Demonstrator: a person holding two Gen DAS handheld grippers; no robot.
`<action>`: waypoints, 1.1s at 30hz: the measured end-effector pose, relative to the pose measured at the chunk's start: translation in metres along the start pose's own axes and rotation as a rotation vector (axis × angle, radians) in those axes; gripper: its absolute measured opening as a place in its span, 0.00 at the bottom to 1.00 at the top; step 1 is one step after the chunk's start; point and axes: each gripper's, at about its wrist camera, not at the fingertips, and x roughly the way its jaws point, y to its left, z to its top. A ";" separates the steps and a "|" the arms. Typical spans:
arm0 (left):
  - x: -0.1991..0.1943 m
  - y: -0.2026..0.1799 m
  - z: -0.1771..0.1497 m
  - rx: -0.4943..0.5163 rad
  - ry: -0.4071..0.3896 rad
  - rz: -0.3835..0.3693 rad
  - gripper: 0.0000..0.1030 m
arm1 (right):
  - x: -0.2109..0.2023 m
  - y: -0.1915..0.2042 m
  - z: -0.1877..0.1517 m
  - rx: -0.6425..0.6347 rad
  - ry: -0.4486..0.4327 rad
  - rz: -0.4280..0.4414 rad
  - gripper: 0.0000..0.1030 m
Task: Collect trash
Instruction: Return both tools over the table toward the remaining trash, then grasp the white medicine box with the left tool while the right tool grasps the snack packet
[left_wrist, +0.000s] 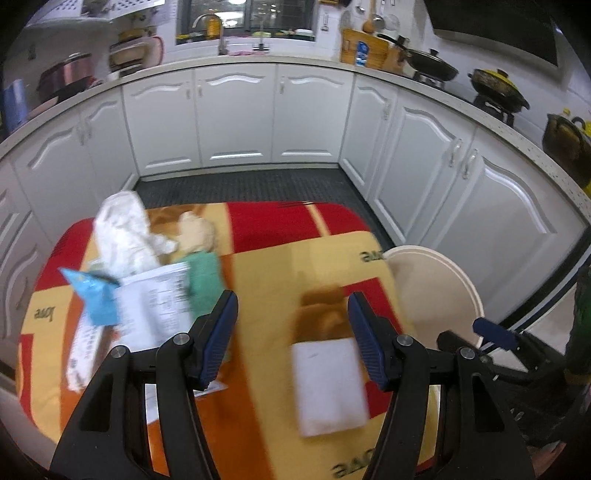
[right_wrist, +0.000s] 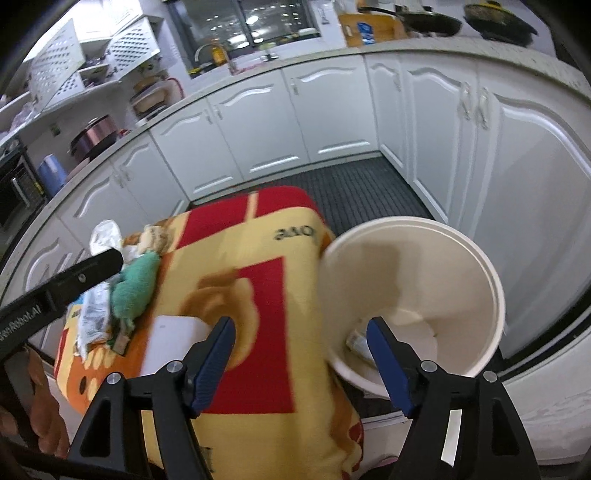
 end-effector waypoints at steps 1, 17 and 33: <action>-0.002 0.006 -0.002 -0.005 0.002 0.008 0.59 | 0.001 0.005 0.000 -0.006 -0.001 0.007 0.69; -0.029 0.168 -0.044 -0.178 0.049 0.182 0.59 | 0.032 0.117 0.005 -0.121 0.074 0.206 0.78; 0.021 0.239 -0.058 -0.228 0.153 0.082 0.60 | 0.094 0.228 0.011 -0.316 0.185 0.225 0.80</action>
